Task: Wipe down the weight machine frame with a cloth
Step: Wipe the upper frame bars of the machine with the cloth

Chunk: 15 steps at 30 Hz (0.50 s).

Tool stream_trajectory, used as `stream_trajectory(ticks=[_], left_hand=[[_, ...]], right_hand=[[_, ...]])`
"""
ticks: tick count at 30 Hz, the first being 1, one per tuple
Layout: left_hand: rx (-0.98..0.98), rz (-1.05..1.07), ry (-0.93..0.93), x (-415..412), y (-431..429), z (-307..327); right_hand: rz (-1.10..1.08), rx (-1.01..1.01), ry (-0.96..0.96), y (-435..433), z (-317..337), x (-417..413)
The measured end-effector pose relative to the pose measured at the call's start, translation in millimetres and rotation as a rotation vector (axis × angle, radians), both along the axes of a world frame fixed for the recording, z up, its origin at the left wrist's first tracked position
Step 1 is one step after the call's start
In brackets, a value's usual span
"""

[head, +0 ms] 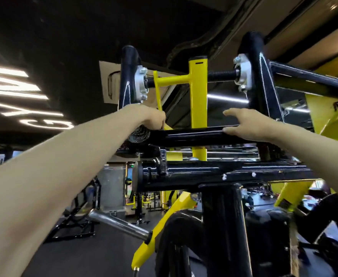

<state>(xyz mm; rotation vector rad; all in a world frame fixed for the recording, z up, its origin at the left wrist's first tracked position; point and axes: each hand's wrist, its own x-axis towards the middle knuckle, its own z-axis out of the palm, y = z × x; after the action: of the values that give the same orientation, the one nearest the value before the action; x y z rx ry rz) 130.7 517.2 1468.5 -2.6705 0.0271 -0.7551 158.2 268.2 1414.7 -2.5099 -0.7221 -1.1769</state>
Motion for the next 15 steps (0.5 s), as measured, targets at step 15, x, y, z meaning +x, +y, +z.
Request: stream_trajectory(ticks=[15], left_hand=[[0.900, -0.234, 0.009, 9, -98, -12]], right_hand=[[0.041, -0.211, -0.217, -68, 29, 35]])
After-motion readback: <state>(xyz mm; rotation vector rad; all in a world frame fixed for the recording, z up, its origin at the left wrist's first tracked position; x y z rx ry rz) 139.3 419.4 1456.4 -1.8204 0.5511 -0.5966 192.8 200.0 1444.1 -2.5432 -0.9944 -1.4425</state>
